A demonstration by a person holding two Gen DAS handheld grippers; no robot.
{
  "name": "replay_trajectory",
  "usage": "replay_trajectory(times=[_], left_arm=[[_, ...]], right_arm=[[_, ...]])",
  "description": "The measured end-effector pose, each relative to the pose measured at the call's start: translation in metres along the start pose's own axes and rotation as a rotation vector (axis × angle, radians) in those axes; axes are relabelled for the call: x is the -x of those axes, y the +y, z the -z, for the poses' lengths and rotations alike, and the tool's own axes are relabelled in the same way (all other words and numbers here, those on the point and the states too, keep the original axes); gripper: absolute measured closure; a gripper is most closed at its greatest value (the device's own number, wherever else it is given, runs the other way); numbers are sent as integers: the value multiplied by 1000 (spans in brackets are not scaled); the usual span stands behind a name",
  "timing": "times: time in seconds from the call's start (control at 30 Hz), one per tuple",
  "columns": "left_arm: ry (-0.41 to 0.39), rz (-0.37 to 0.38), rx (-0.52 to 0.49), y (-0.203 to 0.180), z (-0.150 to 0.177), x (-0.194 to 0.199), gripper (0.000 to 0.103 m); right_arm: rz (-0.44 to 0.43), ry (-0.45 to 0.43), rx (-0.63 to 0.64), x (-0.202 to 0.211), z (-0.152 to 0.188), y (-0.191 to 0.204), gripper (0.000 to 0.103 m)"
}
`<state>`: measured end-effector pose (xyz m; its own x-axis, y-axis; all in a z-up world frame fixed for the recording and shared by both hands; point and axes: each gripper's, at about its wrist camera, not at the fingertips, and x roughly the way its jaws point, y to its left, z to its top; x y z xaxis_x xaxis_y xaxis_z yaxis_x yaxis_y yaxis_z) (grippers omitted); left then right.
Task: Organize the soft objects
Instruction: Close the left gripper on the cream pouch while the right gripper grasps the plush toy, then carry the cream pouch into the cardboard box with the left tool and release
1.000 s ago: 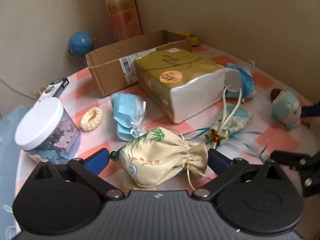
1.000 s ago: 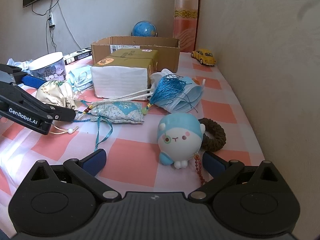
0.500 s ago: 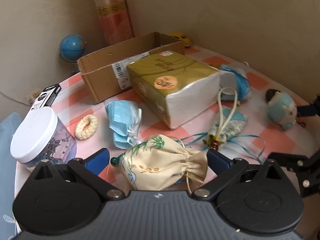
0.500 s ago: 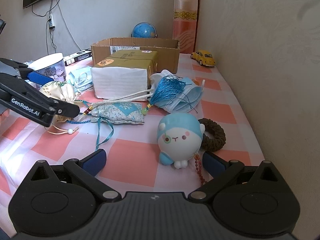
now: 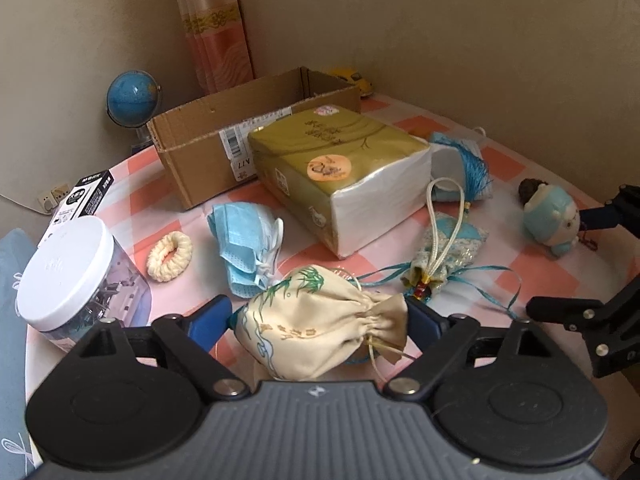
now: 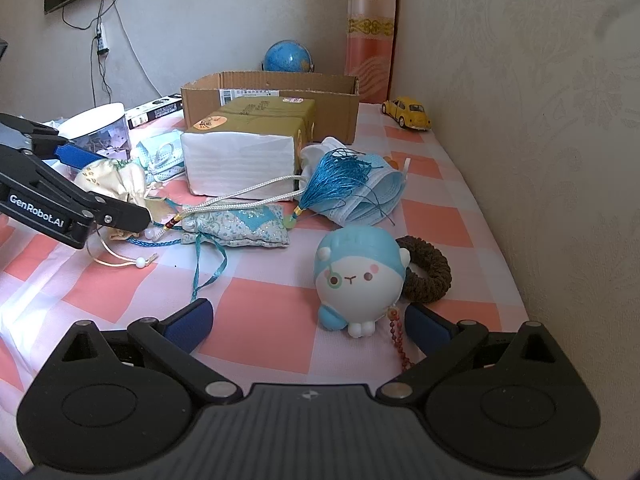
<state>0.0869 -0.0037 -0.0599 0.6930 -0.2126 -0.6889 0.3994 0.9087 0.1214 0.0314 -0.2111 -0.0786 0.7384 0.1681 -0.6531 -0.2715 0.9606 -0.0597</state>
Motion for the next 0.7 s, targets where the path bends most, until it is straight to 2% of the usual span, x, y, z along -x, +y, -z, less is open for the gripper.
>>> replay_trajectory(times=[0.2,0.3,0.47,0.6,0.7], left_arm=[[-32,13,11,3,-6,14,15],[-40,22,8,4,-8,18,15],[-36,34,10,5,-9,22,15],[-27,47,-2,7,-11,26,15],[-29,53,-20,7,-13,31,16]], right_arm=[[5,-29,-29,4,-9,-7,0],[21,-30,-17,0,-14,-8,4],[56,-12,-1,-4,-19,-5,24],[80,17,11,-4,-20,-2,49],[76,26,4,-2,-22,-2,52]])
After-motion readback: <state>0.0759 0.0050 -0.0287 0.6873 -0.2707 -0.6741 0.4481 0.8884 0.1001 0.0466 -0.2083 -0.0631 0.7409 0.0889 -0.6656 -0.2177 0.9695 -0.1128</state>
